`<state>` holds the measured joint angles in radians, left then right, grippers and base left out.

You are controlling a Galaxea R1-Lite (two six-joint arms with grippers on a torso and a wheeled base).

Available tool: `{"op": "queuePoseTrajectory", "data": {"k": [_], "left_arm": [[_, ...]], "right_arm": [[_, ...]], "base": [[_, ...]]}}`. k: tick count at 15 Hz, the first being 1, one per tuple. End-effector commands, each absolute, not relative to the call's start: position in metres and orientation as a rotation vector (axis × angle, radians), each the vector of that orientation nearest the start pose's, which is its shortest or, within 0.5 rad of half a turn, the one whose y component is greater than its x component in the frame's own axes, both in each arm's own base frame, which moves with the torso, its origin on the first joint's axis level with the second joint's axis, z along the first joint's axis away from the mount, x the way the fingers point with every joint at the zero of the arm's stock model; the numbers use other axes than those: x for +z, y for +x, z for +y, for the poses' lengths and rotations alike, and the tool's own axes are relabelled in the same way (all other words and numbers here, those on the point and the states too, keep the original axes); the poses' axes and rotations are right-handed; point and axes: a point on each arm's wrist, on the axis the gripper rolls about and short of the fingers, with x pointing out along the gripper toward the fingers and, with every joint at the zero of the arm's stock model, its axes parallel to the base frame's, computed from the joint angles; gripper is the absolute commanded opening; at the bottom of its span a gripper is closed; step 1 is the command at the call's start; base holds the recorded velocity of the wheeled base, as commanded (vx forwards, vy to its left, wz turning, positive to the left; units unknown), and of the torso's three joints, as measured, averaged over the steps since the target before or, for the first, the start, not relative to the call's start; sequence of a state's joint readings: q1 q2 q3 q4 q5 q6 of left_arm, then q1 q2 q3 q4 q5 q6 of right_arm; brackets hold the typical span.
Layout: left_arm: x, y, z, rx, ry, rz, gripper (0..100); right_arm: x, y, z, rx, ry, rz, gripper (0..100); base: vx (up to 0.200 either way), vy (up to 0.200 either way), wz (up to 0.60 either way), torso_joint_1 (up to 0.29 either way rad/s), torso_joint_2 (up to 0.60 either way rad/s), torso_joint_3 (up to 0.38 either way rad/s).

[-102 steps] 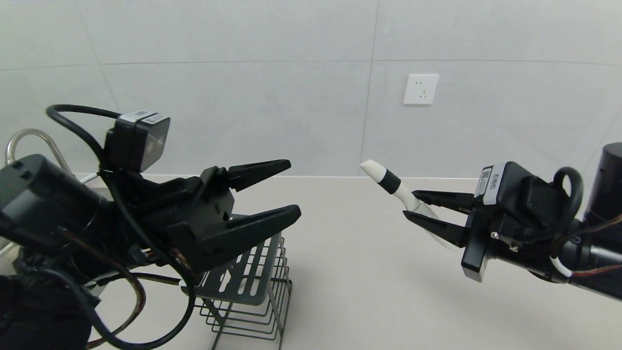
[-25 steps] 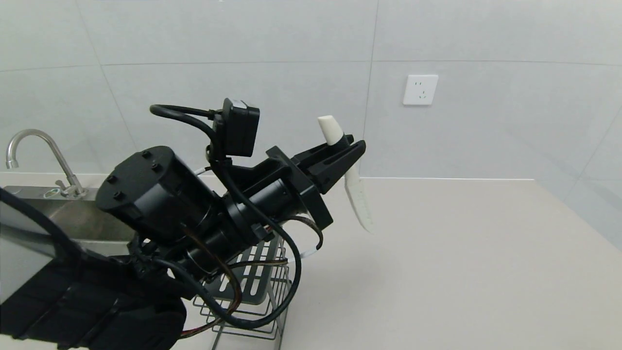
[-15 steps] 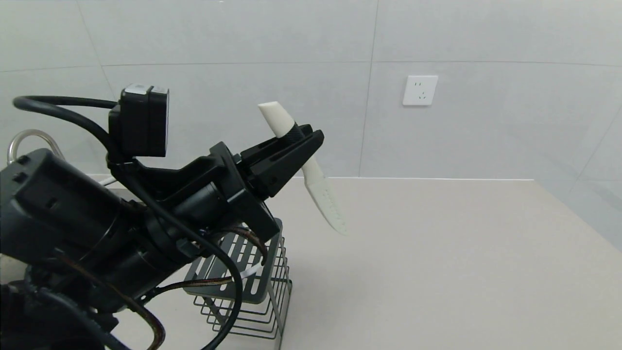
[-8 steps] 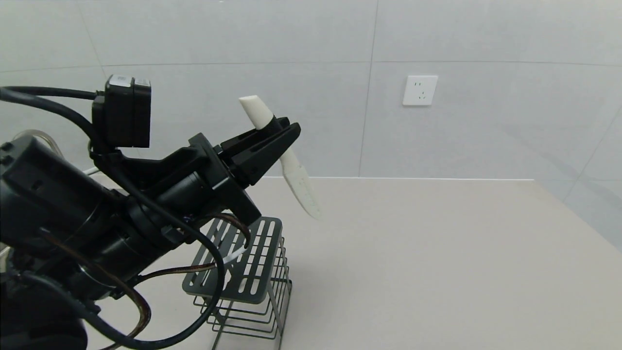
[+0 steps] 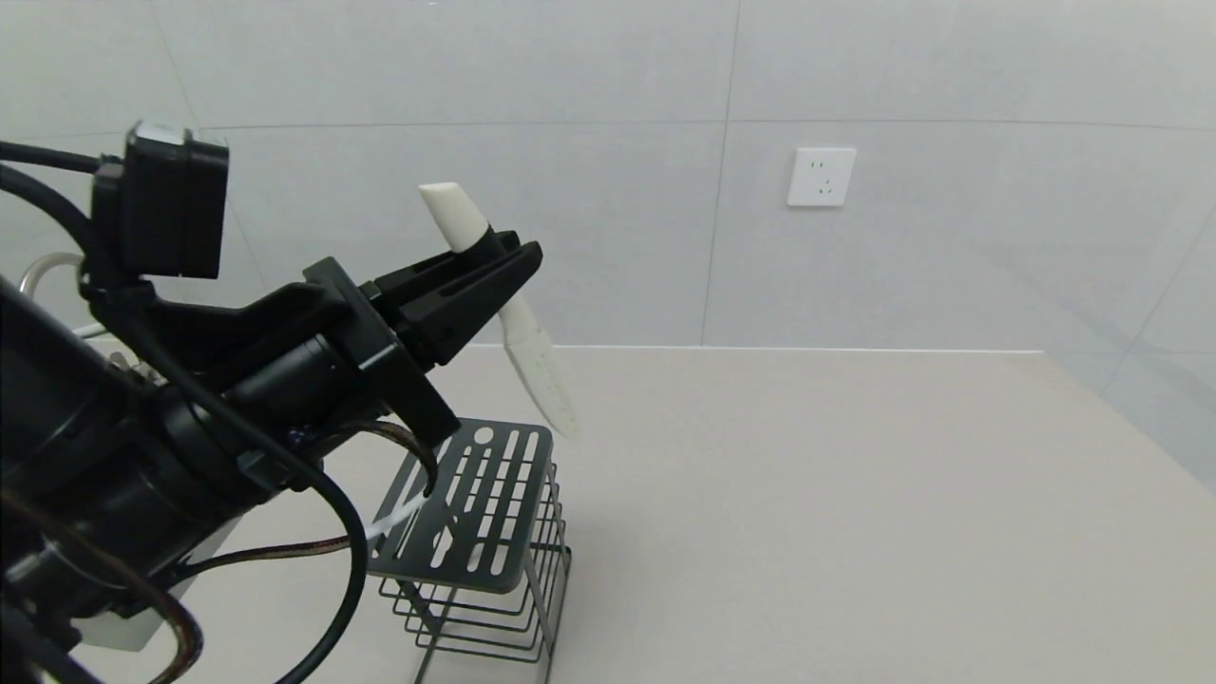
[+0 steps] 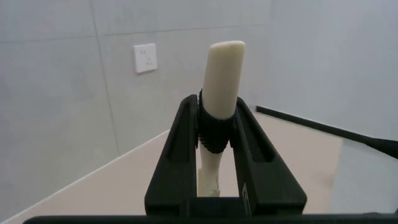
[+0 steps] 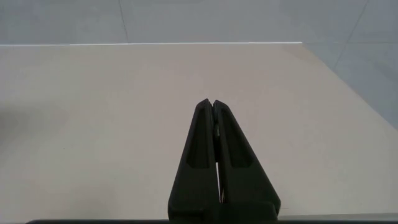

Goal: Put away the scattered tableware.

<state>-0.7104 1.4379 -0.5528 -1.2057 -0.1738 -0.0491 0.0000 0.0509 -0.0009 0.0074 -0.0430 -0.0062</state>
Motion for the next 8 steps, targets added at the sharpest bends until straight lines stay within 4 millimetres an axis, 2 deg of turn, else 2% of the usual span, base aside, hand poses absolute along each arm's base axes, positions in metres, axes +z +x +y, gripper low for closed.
{"op": "queuePoseTrajectory", "data": {"k": [1, 5, 8], "left_arm": [[0.249, 0.163, -0.147, -0.87, -0.141, -0.33, 0], [0.254, 0.157, -0.141, -0.794, -0.069, -0.367, 0], [0.247, 0.149, -0.153, -0.713, -0.024, -0.299, 0]], "right_arm": [[0.076, -0.022, -0.001, -0.041, -0.003, 0.02, 0], [0.076, -0.022, -0.001, -0.04, -0.003, 0.02, 0], [0.076, -0.022, -0.001, -0.04, -0.003, 0.02, 0]], "base": [[0.0, 0.0, 0.0, 0.0, 0.0, 0.0], [0.0, 0.0, 0.0, 0.0, 0.0, 0.0], [0.0, 0.0, 0.0, 0.0, 0.0, 0.0]]}}
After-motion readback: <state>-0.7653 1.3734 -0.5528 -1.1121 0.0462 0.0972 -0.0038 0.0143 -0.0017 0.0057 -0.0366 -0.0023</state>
